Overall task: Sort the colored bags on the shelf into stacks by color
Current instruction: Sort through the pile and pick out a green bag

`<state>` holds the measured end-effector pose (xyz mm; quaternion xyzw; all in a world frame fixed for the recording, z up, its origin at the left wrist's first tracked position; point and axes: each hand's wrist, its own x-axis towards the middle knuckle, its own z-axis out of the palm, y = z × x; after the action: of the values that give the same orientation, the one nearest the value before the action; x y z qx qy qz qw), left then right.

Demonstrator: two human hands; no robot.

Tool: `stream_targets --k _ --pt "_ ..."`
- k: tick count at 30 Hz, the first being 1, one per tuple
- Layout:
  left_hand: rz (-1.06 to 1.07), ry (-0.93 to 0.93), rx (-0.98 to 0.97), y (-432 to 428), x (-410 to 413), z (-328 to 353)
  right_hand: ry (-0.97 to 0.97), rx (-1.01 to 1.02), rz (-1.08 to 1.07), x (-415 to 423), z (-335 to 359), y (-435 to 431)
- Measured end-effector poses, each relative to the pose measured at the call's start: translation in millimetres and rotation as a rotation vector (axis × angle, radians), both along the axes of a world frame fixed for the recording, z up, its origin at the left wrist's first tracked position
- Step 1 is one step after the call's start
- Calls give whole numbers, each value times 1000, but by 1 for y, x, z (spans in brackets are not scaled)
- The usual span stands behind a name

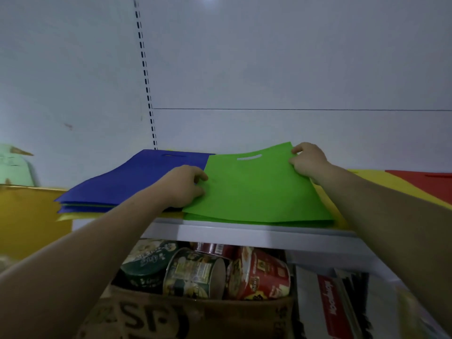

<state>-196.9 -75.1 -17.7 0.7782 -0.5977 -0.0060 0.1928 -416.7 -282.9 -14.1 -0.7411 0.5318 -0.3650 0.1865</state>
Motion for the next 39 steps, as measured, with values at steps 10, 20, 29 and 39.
stream_targets --k 10,20,29,39 --pt "-76 -119 203 3 -5 6 604 -20 103 -3 -10 12" --pt "-177 -85 319 8 -16 7 806 24 198 -10 -15 25" --pt "-225 -74 294 11 -17 -1 796 79 216 -3 -18 24" --pt "-121 -42 180 14 -12 13 660 -21 273 17 -1 28"
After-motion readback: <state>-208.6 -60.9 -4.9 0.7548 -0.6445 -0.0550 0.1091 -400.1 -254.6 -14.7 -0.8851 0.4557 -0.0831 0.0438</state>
